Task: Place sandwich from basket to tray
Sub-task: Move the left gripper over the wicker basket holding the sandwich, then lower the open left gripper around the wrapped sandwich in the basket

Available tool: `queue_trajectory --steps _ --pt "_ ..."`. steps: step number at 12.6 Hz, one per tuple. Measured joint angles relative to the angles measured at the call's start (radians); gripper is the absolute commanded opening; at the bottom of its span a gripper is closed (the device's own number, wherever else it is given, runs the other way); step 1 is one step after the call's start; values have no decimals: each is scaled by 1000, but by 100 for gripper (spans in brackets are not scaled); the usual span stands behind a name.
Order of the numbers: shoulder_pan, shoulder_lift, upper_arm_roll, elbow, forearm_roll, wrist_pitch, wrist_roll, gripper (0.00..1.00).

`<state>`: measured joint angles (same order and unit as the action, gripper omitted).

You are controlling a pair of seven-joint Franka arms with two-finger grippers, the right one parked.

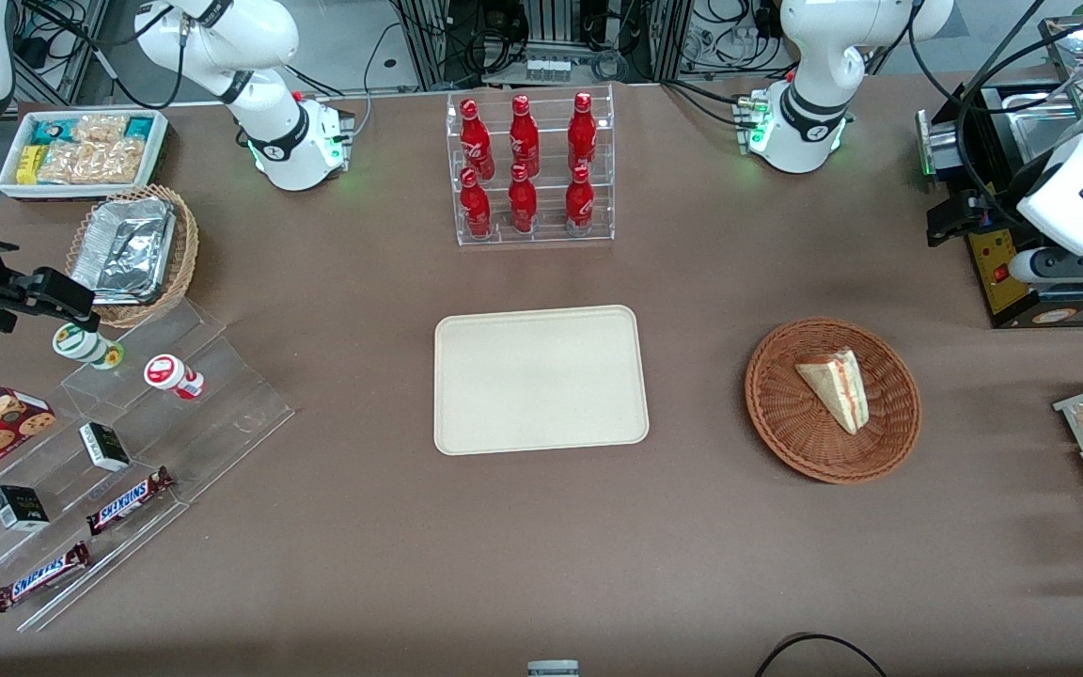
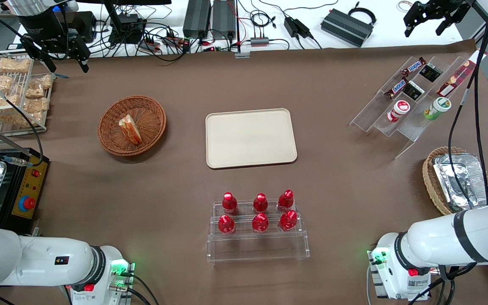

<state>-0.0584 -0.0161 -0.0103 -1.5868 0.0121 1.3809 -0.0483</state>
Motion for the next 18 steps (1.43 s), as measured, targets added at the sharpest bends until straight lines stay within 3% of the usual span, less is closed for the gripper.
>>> queue_trajectory --steps 7,18 --pt "-1 7 -2 -40 -4 85 1 100" --pt "0 16 0 -406 -4 546 0 100"
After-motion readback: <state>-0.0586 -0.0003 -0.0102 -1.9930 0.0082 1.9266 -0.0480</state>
